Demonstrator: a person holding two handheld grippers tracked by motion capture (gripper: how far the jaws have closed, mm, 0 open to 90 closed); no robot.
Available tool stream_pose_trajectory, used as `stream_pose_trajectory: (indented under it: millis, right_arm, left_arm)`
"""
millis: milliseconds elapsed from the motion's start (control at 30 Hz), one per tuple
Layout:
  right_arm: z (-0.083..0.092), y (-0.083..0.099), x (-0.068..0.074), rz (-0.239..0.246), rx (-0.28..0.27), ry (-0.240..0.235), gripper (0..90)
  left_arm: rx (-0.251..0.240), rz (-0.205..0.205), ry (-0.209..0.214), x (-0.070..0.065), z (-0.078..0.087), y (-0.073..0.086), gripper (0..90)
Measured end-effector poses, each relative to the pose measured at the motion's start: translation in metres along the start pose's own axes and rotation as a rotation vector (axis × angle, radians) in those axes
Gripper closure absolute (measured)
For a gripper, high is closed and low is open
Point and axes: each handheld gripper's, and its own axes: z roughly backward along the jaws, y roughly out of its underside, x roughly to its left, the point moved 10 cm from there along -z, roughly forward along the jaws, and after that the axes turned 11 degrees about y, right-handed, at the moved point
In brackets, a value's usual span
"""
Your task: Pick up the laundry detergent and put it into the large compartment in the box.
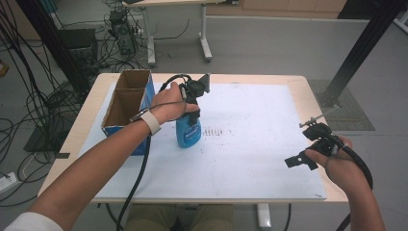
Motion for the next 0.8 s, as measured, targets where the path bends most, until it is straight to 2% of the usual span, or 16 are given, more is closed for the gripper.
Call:
stream_pose_trajectory:
  millis: [800]
  right_arm:
    - [-0.0009,0.0011,0.0004,-0.002,-0.001,-0.002,7.3]
  left_arm:
    - [-0.001,0.001,0.000,0.0001,-0.0001,0.0002,38.5]
